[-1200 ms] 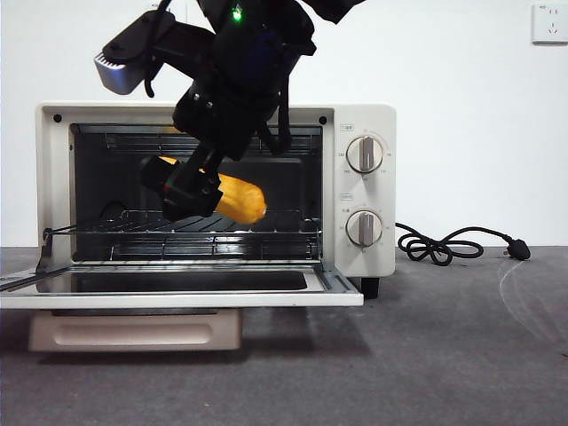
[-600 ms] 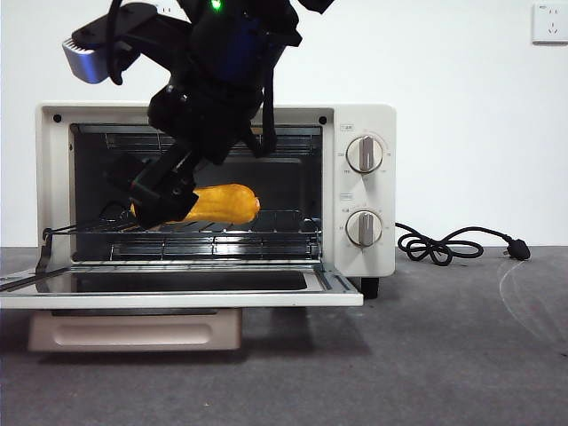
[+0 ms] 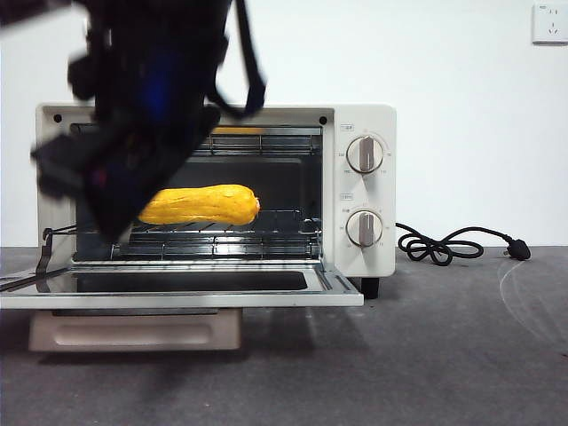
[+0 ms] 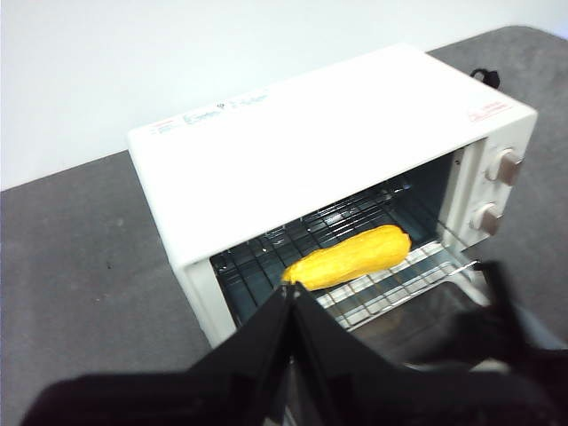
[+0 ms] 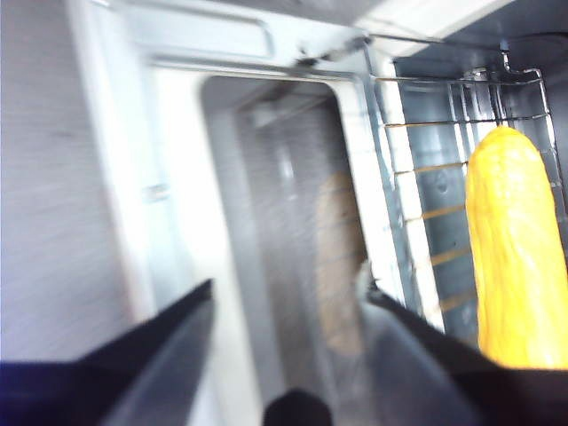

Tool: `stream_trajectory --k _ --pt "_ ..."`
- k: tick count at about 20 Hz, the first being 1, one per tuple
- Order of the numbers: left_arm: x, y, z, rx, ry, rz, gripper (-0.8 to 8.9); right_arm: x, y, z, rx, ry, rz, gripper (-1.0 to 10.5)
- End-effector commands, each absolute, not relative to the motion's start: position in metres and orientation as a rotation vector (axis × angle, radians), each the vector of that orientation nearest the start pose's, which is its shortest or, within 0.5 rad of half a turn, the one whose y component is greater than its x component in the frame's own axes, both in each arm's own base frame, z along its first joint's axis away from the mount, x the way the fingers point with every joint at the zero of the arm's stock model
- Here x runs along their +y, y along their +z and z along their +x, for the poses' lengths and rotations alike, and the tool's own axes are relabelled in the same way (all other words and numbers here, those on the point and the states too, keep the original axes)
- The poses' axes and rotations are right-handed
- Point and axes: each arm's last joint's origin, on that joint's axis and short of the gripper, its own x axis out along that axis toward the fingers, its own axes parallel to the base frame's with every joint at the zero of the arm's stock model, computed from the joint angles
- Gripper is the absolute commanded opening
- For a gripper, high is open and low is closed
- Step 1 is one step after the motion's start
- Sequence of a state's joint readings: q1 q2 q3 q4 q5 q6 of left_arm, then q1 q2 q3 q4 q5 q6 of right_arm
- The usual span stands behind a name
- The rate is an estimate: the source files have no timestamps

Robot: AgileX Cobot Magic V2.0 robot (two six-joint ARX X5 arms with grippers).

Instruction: Take the corn from the table,put the corn in the oven

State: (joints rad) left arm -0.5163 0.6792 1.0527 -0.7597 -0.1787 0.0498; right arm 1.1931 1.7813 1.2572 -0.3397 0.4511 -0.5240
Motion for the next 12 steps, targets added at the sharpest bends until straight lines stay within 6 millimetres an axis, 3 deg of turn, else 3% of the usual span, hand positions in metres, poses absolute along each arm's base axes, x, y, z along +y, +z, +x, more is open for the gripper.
stream_trajectory --k 1,4,7,12 --pt "-0.055 0.373 0.115 0.388 -0.325 0.261 -0.08 0.338 0.239 0.135 0.439 0.851 -1.078 0.3" --pt "-0.055 0.361 0.144 0.499 -0.268 0.274 -0.08 0.314 0.272 0.119 0.462 0.855 -1.034 -0.1" --pt "-0.04 0.345 0.166 0.647 -0.362 0.168 -0.09 0.283 0.305 0.112 0.483 0.819 -0.932 -0.1" --pt "0.003 0.309 0.178 0.789 -0.48 -0.129 -0.09 0.226 0.343 0.127 0.541 0.802 -0.73 -0.1"
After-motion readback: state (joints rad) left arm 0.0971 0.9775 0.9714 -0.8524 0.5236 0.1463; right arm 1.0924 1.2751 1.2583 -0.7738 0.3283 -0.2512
